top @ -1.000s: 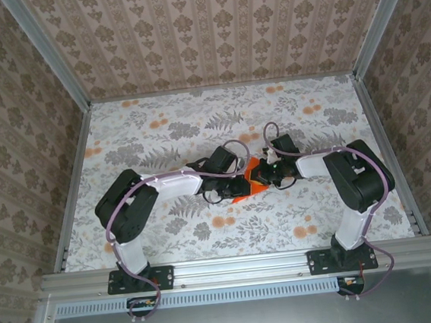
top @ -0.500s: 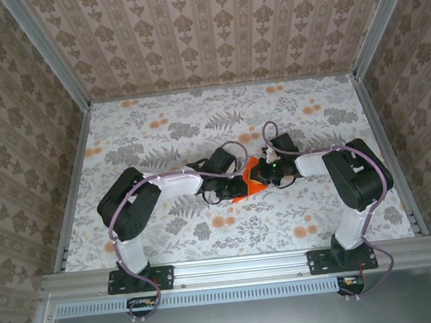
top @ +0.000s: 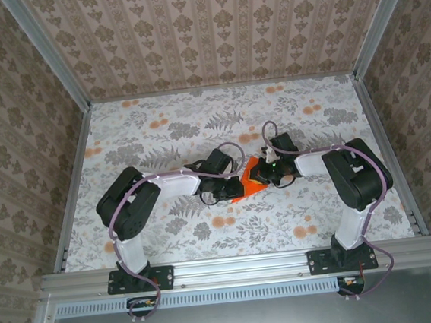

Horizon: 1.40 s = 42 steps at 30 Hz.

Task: Fold a paper plane with a square sheet of paper (pick it up from the middle)
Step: Fourth fold the wing at the center of the table.

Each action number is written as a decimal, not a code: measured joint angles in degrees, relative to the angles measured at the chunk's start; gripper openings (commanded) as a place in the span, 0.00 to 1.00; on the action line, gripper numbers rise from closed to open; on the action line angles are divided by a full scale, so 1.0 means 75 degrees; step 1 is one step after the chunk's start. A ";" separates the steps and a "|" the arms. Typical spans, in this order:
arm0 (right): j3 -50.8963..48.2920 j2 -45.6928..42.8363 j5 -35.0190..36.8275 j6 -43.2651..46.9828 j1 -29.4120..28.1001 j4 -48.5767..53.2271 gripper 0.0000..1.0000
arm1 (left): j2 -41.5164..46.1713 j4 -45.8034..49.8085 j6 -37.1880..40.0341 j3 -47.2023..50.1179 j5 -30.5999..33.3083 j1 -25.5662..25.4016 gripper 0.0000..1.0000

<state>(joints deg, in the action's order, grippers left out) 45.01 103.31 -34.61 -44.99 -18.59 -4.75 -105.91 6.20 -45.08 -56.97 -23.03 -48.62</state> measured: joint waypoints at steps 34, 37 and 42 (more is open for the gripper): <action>0.0143 0.0044 -0.0017 0.0172 0.0003 0.0280 0.01 | 0.1647 -0.1204 -0.0248 0.1647 -0.0577 0.0388 0.00; 0.0152 0.0050 -0.0017 0.0172 0.0003 0.0286 0.02 | 0.1323 -0.1236 -0.0213 0.1239 -0.0627 0.0356 0.00; 0.0152 0.0050 -0.0020 0.0172 0.0003 0.0286 0.02 | 0.0749 -0.1230 -0.0207 0.0941 -0.0627 0.0277 0.00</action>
<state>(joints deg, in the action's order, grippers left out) 46.15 103.68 -34.76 -43.70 -18.57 -2.61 -100.29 -3.03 -46.63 -49.91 -27.73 -46.54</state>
